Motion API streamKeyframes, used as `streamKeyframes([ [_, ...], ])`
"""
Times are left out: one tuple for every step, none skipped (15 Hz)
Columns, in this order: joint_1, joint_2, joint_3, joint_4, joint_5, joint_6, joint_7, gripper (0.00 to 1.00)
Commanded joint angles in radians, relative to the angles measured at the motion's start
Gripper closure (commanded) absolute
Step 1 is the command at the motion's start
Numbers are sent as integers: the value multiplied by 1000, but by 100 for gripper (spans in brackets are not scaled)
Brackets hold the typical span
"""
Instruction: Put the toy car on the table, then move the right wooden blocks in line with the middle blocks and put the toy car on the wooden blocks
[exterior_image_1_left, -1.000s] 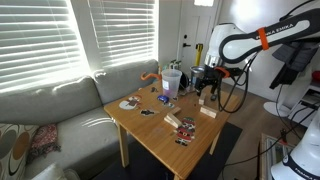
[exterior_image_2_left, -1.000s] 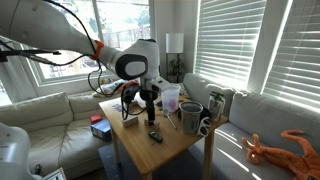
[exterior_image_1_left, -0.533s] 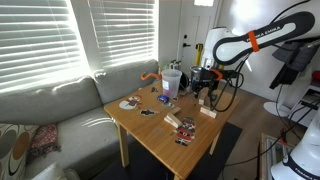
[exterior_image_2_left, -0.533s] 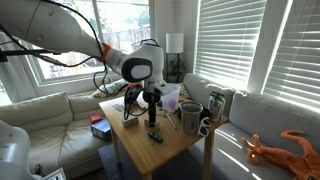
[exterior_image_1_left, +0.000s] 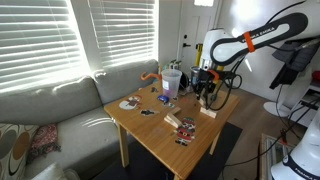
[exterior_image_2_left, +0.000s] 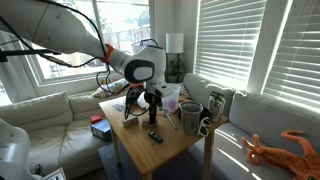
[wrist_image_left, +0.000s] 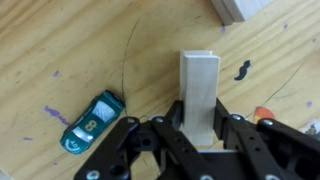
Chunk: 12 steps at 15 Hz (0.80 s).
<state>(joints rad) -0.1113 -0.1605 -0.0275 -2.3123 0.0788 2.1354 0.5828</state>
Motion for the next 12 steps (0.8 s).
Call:
streamKeyframes([
  [8, 18, 2, 14, 13, -7, 23, 92],
  [9, 16, 2, 13, 15, -6, 15, 92],
  [9, 14, 3, 12, 11, -5, 15, 92],
  [10, 11, 4, 9, 4, -2, 14, 58],
  [9, 8, 5, 8, -1, -1, 16, 41],
  [11, 5, 6, 6, -4, -1, 12, 35],
  [12, 3, 8, 4, -8, 1, 11, 29],
  [15, -1, 10, 2, -11, -1, 12, 21],
  [18, 0, 12, 1, -16, -1, 11, 15],
  [20, 1, 14, 0, -20, 1, 7, 50],
  [21, 2, 18, -3, -29, 4, 7, 54],
  [22, 0, 20, -5, -35, 3, 3, 55],
])
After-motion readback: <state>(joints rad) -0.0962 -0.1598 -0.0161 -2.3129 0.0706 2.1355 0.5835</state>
